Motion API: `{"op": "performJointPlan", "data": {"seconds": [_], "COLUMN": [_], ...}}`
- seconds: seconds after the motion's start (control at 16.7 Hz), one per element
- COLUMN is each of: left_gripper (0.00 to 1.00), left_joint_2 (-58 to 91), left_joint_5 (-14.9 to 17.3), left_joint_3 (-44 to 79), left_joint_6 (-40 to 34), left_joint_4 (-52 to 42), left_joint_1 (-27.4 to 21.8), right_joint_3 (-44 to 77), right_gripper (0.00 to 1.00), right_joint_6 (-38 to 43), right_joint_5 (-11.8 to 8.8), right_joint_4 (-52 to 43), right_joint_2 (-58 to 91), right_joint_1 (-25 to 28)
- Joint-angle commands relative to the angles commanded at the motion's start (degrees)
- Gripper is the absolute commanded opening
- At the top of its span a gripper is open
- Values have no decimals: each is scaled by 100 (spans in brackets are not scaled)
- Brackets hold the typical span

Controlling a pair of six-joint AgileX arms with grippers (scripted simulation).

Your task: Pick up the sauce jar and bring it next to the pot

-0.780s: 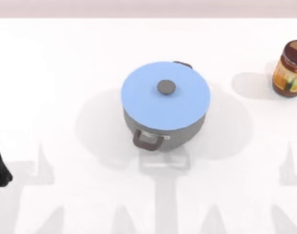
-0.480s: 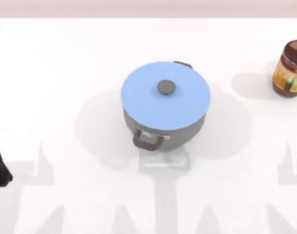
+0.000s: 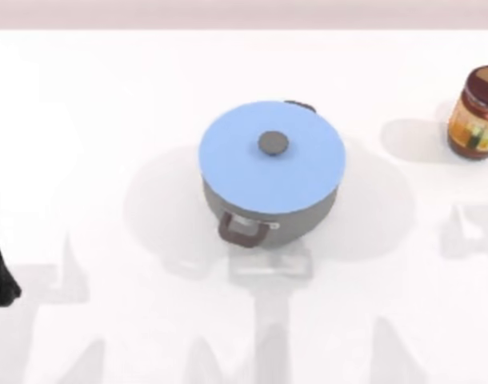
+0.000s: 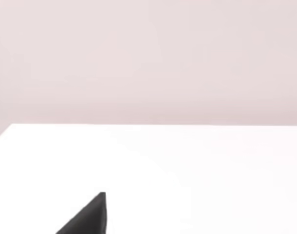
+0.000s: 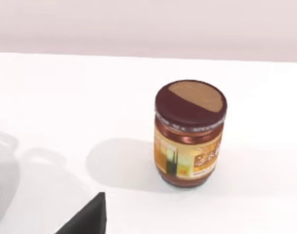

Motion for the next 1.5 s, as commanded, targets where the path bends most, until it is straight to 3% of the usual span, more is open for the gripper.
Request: {"op": "performJointPlan", "data": {"seconds": [0.96,1.26,1.5], "left_gripper": [100,100,100], "left_joint_2": [0,0,0], "left_joint_5": [0,0,0], "left_joint_3": [0,0,0], "left_joint_6": [0,0,0], "left_joint_4": [0,0,0], "left_joint_1": [0,0,0], "right_joint_3": [8870,10638,11150], "right_gripper": [100,100,100], "right_joint_6": [-402,-521,-557], "right_joint_5": [103,143,164], "right_joint_4": [-5241,-6224,-6496], "right_joint_2": [8859,10664,11184], "right_joint_1": [-42,-45,-52]}}
